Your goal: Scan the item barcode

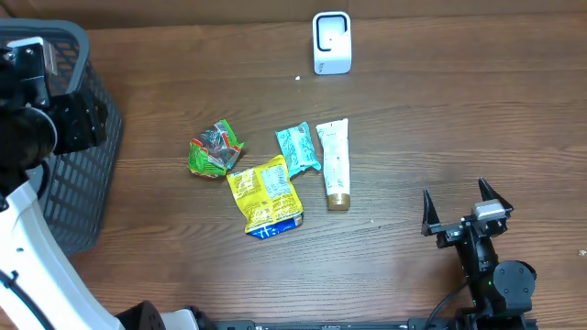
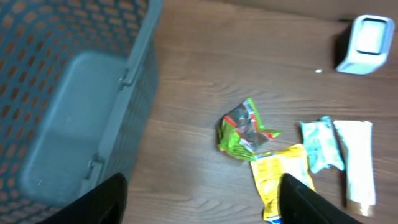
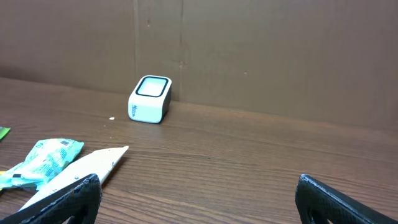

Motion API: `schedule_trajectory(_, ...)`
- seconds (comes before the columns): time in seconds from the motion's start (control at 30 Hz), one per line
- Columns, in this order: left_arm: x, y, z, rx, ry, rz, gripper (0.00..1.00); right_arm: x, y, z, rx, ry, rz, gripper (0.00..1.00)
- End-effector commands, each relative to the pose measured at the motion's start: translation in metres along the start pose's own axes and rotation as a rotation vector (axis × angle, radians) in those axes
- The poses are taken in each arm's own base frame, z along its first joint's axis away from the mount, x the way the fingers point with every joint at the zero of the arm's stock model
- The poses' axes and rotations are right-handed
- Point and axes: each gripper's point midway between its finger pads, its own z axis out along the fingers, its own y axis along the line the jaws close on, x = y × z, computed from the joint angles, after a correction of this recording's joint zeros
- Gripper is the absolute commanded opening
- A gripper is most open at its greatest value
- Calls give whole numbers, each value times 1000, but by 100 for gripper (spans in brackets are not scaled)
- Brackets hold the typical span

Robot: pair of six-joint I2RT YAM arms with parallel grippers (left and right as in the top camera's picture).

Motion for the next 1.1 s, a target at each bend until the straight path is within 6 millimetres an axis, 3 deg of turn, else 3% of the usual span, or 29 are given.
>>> schedule_trajectory(0.0, 0, -15, -21, 62, -62, 31, 100, 1, 2, 0, -10, -6, 3, 100)
schedule_trajectory(1.07, 7, -20, -19, 93, -33, 22, 100, 2, 2, 0, -10, -5, 3, 100)
